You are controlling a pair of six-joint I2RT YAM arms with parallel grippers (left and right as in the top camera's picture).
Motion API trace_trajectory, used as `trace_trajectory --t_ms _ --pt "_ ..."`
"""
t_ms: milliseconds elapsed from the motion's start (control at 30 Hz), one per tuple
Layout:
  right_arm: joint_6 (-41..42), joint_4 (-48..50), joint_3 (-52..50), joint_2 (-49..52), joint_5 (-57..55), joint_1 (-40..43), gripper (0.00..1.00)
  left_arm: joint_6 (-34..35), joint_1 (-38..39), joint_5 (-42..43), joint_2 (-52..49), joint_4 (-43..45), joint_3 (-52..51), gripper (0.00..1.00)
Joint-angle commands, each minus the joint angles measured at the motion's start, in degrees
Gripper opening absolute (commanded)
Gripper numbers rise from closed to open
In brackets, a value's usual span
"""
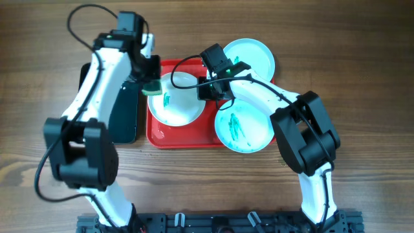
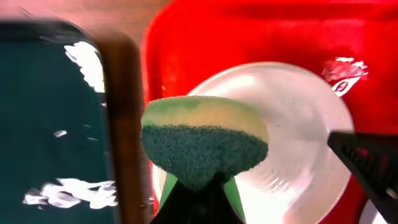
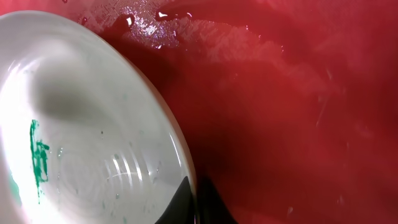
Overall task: Clean dirty plates on tray and stack at the side
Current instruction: 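Scrub the left white plate with the sponge while the right gripper holds it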
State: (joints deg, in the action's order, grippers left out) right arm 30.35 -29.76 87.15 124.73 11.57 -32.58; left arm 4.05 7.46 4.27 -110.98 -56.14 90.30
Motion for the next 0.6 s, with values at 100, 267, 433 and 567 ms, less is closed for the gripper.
trace_trajectory --t_ms 100,267,433,567 --pt "-0.2 -0.5 0.5 2.2 4.7 1.3 0.04 10.2 1.8 -0.8 -6.4 3.3 -4.9 0.04" --pt "-0.2 -0.5 0.5 2.4 5.1 1.5 0.04 10.2 4.6 -0.7 -7.3 10.7 -11.3 0.04" --pt "-0.2 -0.7 0.5 2.4 5.5 1.5 0.04 6.3 6.0 5.7 -7.3 11.4 -13.2 0.04" --pt "-0.2 -0.8 0.5 2.4 5.5 1.5 0.04 -3.7 6.0 22.6 -7.3 10.1 -13.2 0.04"
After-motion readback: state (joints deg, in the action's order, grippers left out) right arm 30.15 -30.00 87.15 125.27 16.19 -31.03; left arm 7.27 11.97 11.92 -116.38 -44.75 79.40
